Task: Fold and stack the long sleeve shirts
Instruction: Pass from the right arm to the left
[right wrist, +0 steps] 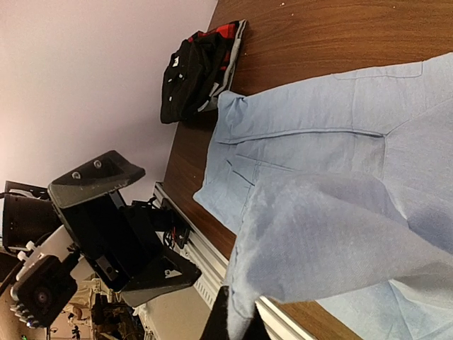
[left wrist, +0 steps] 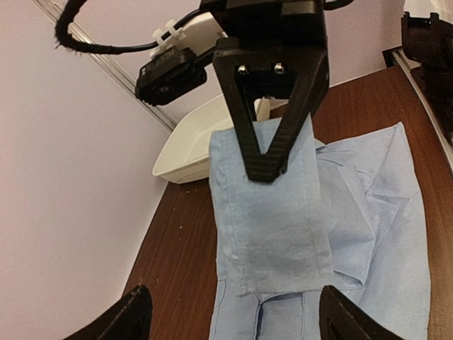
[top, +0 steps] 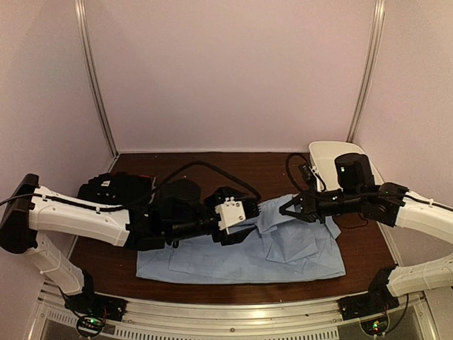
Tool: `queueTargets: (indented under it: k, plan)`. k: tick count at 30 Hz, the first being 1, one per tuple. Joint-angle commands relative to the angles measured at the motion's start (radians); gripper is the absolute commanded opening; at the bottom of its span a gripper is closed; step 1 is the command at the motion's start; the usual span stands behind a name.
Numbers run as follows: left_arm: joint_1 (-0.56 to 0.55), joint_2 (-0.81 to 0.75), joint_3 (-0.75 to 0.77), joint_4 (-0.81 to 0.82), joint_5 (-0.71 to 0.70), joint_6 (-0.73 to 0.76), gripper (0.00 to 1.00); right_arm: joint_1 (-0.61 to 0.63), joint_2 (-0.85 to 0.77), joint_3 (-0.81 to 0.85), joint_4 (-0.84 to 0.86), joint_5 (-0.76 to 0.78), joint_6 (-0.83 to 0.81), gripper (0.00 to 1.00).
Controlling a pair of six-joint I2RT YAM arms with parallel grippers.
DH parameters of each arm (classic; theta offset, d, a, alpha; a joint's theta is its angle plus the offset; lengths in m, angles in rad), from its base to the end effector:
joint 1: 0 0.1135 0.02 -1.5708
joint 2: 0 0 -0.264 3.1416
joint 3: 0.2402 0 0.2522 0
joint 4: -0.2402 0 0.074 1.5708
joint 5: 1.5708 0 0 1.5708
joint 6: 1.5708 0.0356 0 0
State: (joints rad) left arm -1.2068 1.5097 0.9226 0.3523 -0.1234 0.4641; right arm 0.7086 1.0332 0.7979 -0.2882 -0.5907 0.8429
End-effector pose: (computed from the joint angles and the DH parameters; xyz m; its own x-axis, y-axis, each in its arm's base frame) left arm 0.1278 -0.3231 0.2658 0.3220 0.4026 -0.8569 0.8282 0.3186 0.4609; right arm 0.1592 0.1626 0.2897 -0.9295 0.0200 -0.3683 -0.3199 0.4536 0.8318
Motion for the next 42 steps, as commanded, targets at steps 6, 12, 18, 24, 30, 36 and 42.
queueTargets:
  k: [6, 12, 18, 24, 30, 36, 42]
  plan:
    - [-0.048, 0.112, 0.079, 0.068, -0.041, 0.175, 0.85, 0.001, -0.021, -0.029, 0.137, -0.049, 0.097, 0.00]
    - [-0.072, 0.151, 0.058, 0.133, -0.094, 0.266, 0.88, 0.002, -0.027, -0.025, 0.140, -0.056, 0.099, 0.00]
    - [-0.079, 0.217, 0.079, 0.234, -0.178, 0.318, 0.85, 0.002, -0.028, -0.046, 0.169, -0.071, 0.112, 0.00]
    - [-0.079, 0.278, 0.111, 0.297, -0.223, 0.350, 0.71, 0.001, -0.044, -0.058, 0.175, -0.072, 0.122, 0.00]
    - [-0.079, 0.286, 0.092, 0.386, -0.252, 0.364, 0.54, 0.000, -0.058, -0.072, 0.170, -0.072, 0.123, 0.00]
    - [-0.079, 0.275, 0.077, 0.416, -0.249, 0.352, 0.38, 0.001, -0.065, -0.078, 0.160, -0.067, 0.119, 0.00]
    - [-0.079, 0.246, 0.068, 0.367, -0.225, 0.328, 0.15, -0.005, -0.067, -0.077, 0.150, -0.066, 0.110, 0.02]
